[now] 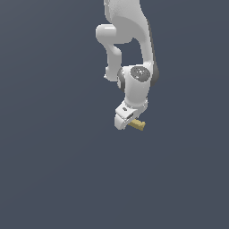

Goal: Pick up the object and move it to a goal position.

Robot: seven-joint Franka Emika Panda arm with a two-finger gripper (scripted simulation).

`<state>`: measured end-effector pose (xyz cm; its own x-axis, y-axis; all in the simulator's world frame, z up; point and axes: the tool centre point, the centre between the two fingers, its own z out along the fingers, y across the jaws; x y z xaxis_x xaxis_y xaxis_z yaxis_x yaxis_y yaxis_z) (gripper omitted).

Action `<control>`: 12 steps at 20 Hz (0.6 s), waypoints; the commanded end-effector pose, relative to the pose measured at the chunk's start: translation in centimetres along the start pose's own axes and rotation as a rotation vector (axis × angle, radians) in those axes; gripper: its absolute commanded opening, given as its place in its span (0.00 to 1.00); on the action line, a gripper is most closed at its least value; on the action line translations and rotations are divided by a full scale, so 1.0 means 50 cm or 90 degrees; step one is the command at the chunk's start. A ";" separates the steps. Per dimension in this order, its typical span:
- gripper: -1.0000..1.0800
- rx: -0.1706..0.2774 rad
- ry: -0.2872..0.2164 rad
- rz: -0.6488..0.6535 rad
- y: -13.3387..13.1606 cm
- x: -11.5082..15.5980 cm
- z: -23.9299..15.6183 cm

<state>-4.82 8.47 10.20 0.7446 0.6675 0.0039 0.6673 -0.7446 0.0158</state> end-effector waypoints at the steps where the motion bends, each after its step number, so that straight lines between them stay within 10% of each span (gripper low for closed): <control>1: 0.96 0.002 -0.001 -0.058 -0.030 -0.002 0.017; 12: 0.96 0.009 -0.001 -0.207 -0.110 -0.012 0.057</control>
<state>-8.63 11.91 7.44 0.5113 0.8594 -0.0008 0.8594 -0.5113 0.0022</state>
